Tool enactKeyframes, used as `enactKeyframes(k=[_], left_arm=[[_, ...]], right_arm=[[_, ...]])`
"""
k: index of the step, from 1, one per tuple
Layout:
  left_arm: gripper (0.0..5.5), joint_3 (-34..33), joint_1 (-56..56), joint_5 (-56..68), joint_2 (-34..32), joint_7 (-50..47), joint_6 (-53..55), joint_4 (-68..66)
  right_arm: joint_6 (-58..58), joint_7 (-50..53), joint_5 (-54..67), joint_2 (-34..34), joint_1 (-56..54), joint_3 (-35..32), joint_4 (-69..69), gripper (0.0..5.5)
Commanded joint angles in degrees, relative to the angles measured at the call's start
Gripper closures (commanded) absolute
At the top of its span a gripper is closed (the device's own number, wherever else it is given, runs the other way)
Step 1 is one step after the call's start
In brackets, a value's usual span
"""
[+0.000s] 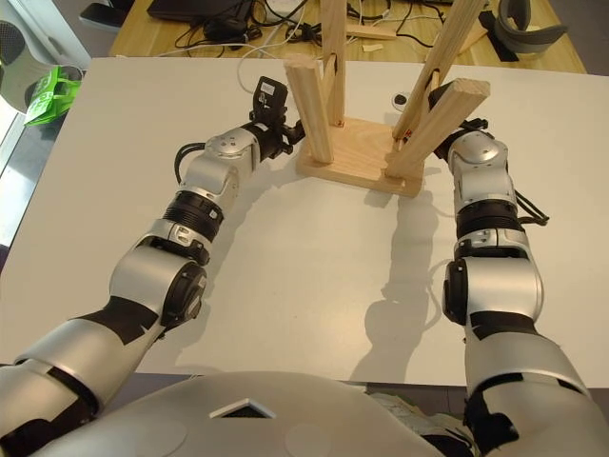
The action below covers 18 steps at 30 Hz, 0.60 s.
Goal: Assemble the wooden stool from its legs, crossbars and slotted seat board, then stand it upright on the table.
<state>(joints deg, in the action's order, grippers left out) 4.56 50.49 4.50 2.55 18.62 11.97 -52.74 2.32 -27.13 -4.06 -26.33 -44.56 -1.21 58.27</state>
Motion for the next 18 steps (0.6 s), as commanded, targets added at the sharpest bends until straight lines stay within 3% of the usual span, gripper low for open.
enactKeyframes(k=[1,9,18], left_arm=[[2.58,0.94,-0.17,0.45,0.18,6.29,-0.51,3.25],[2.58,1.79,-7.71,0.53,-2.59,10.84,6.72,14.57],[2.58,6.34,-19.18,2.86,-7.02,14.89,23.94,42.78]], right_arm=[[-0.42,-5.67,1.12,-0.44,0.63,0.74,-2.30,5.48],[1.14,-11.54,2.80,-2.26,4.55,-0.07,-10.31,5.48],[8.16,-21.40,5.60,-5.65,13.33,0.91,-28.13,5.48]])
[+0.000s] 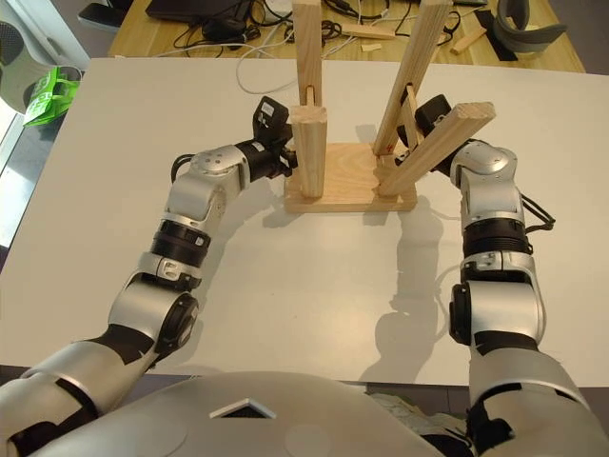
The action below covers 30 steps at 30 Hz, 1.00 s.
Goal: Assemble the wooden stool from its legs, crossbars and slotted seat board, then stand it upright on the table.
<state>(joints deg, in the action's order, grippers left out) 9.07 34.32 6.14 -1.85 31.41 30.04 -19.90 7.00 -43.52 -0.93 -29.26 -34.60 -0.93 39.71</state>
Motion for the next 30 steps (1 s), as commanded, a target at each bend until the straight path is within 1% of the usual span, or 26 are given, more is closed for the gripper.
enactKeyframes(k=[1,4,7,11,16,18,22,26,30], left_arm=[[2.58,2.17,-4.00,1.45,-3.54,2.52,7.39,12.33],[2.58,2.05,-6.95,2.10,-6.15,2.74,10.98,18.33],[2.58,1.63,-8.53,2.26,-7.18,1.52,12.44,21.28],[2.58,1.19,-7.63,2.10,-6.22,-0.91,11.49,20.82],[2.58,0.08,-7.14,2.98,-5.33,-3.05,10.43,20.61],[2.58,0.05,-7.81,3.41,-5.41,-3.18,11.34,21.57],[2.58,0.32,-8.81,2.44,-6.67,-4.62,12.09,23.42],[2.58,0.28,-8.92,1.31,-7.70,-6.54,11.76,24.50],[2.58,0.24,-9.21,1.18,-8.41,-7.54,12.07,25.27]], right_arm=[[4.82,-5.96,2.83,-3.28,4.72,0.71,-12.23,5.48],[8.37,-7.40,3.69,-5.15,9.56,0.60,-20.46,5.48],[8.69,-5.43,3.07,-5.69,12.38,0.26,-23.66,5.48],[1.13,-2.54,-0.54,-6.59,14.45,2.17,-21.28,5.48],[2.35,-0.72,2.24,-3.93,16.99,0.55,-20.11,5.48],[1.92,0.67,1.99,-3.57,18.43,0.90,-20.05,5.48],[-2.41,6.35,-3.98,-5.67,20.43,3.45,-17.86,5.48],[-3.78,13.16,-8.64,-7.37,19.83,4.25,-14.37,5.48],[-5.95,14.96,-12.54,-9.23,18.40,6.01,-11.60,5.48]])
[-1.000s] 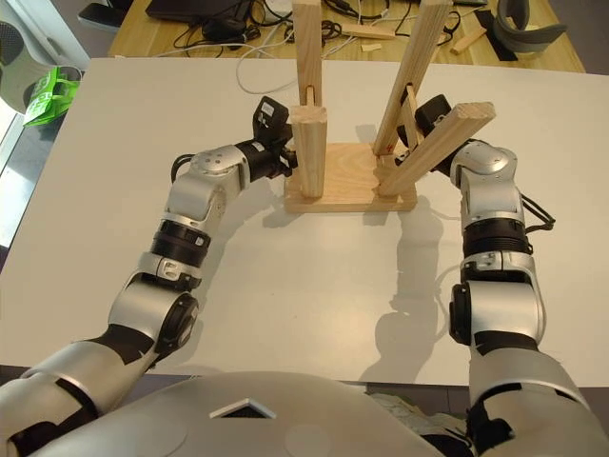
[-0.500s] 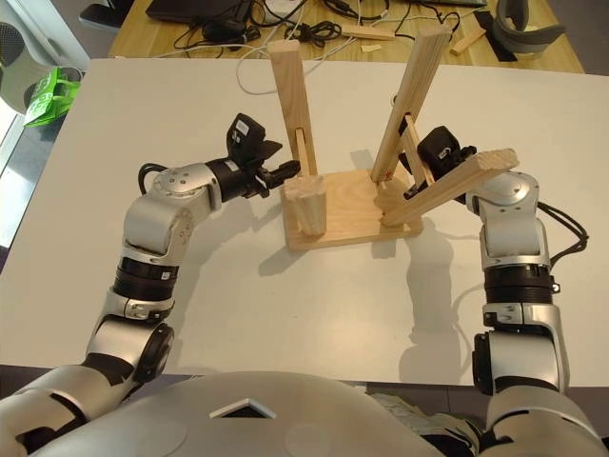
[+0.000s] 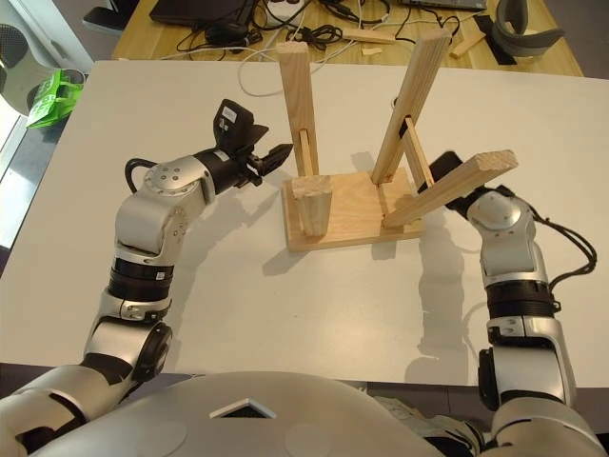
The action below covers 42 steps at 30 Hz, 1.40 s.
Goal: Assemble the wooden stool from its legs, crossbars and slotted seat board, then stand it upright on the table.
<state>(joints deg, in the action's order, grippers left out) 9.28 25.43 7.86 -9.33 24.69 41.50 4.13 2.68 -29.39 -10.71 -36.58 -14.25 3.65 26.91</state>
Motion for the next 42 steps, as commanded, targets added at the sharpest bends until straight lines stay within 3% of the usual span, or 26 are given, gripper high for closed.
enactKeyframes(k=[1,5,8,13,16,20,23,27,30,33,37,42], left_arm=[[2.58,0.01,-0.38,-0.50,-0.98,-0.95,0.63,1.31],[2.58,-2.66,-0.46,1.51,-2.06,-0.92,2.09,3.85],[2.58,-9.23,3.90,3.67,-6.20,0.26,-0.07,4.23],[2.58,-13.31,27.92,1.55,-13.88,3.85,-13.72,-18.02],[2.58,-11.18,43.04,-0.47,-12.52,7.26,-24.55,-35.79],[2.58,-11.20,61.24,-0.45,-5.67,10.43,-34.77,-57.17],[2.58,-11.59,67.18,0.31,-2.22,14.08,-37.21,-64.97],[2.58,-6.16,62.08,-3.46,-0.41,23.98,-38.06,-67.01],[2.58,3.37,48.09,-10.50,-2.57,33.19,-38.77,-64.56],[2.58,9.15,36.21,-16.51,-5.57,33.26,-38.27,-64.34],[2.58,9.44,32.75,-14.60,-5.83,33.87,-32.99,-56.57],[2.58,5.83,36.11,-10.83,-3.02,29.36,-28.50,-44.60]], right_arm=[[-1.67,0.33,-3.05,-2.10,-2.19,1.73,1.48,5.48],[-1.99,0.09,-3.23,-2.71,-2.43,1.72,2.36,5.48],[-2.27,1.58,-2.68,-2.81,-1.79,0.63,2.56,5.48],[-2.16,5.16,-1.97,-2.44,-1.62,-1.27,4.13,5.48],[-1.74,8.38,-0.96,-2.17,-2.36,-3.69,5.72,5.48],[-0.72,15.90,0.88,-1.48,-3.54,-8.75,8.71,5.48],[-0.87,17.87,1.31,-1.24,-3.27,-9.96,8.86,5.48],[-0.71,18.08,1.80,-0.97,-2.23,-10.14,7.53,5.48],[0.02,17.13,2.50,-0.50,-2.01,-10.06,5.76,5.48],[0.62,15.44,2.87,-0.14,-2.55,-9.22,3.06,5.48],[-0.63,15.30,1.82,-0.70,-1.97,-8.56,2.96,5.48],[-1.10,16.13,1.22,-0.37,-1.75,-8.16,3.63,5.48]])
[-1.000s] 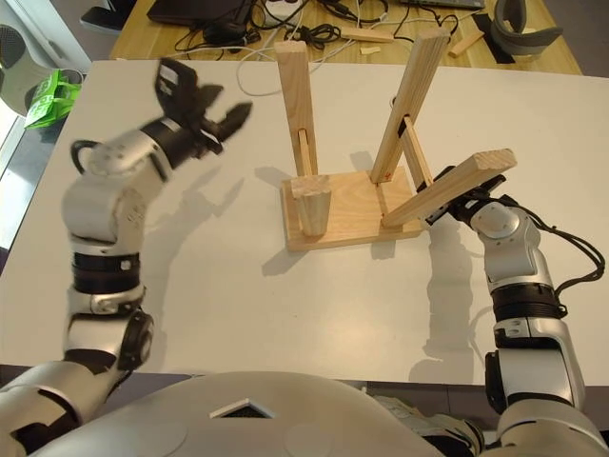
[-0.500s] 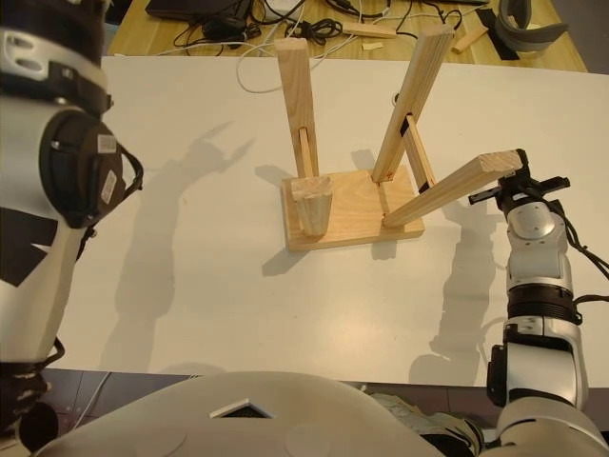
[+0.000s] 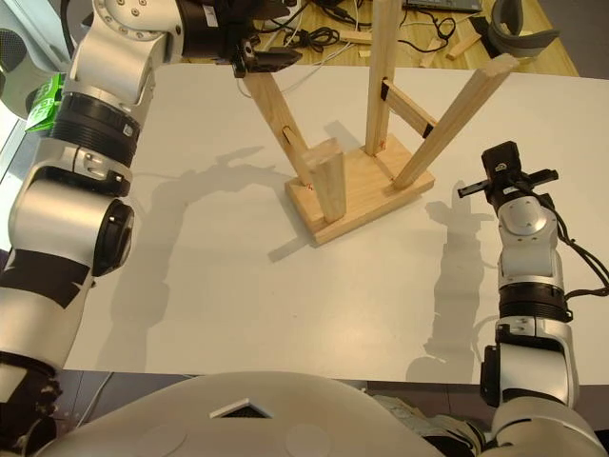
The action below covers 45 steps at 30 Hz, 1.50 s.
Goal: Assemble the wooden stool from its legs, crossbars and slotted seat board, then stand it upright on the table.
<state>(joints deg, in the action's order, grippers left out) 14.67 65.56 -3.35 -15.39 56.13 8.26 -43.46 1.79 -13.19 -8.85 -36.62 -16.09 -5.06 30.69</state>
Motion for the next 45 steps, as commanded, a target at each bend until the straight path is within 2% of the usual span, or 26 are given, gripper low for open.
enactKeyframes(k=[1,7,12,14,19,22,24,28,34,37,42,45], left_arm=[[2.58,-0.76,-2.87,1.52,3.93,-3.48,5.36,5.18],[2.58,-5.47,2.54,5.91,5.93,-7.28,7.49,13.83],[2.58,-11.20,12.13,8.26,4.54,-11.91,4.07,13.23],[2.58,-12.39,11.59,13.07,5.55,-10.32,8.53,22.50],[2.58,-5.90,-3.26,22.92,7.48,-9.29,23.49,49.31],[2.58,-0.37,-12.70,24.11,6.61,-10.33,28.13,57.64],[2.58,2.35,-16.95,24.61,4.90,-6.90,26.35,58.50],[2.58,4.20,-20.62,25.85,5.79,-5.01,23.68,58.69],[2.58,6.87,-18.85,17.72,10.04,-14.69,21.55,51.08],[2.58,9.85,-20.93,15.86,10.76,-16.15,23.07,50.29],[2.58,15.29,-23.37,13.33,6.69,-12.61,23.44,52.85],[2.58,16.83,-23.33,11.30,1.86,-9.03,21.69,54.58]], right_arm=[[-0.22,-0.09,-0.68,-0.24,0.02,0.65,-0.16,5.48],[-0.36,0.07,-0.69,-0.23,-0.20,0.43,0.33,5.48],[-0.37,0.58,-0.69,0.29,0.43,0.45,-0.02,5.48],[-0.40,0.79,-0.65,0.43,0.58,0.39,-0.02,5.48],[-0.10,1.02,-0.65,0.79,0.42,0.48,-0.30,5.48],[0.25,1.08,-0.72,1.14,0.09,0.80,-0.51,5.48],[0.22,1.12,-0.80,1.32,-0.29,0.97,-0.08,5.48],[-0.32,1.26,-0.99,1.88,-1.79,1.54,1.66,5.48],[-1.46,1.52,-1.22,2.62,-3.18,2.04,3.94,5.48],[-2.08,1.92,-1.12,2.78,-3.37,1.82,4.92,5.48],[-2.48,3.58,-0.85,2.35,-3.20,0.68,5.36,5.48],[-2.45,4.31,-0.42,1.98,-3.30,-0.15,5.91,5.48]])
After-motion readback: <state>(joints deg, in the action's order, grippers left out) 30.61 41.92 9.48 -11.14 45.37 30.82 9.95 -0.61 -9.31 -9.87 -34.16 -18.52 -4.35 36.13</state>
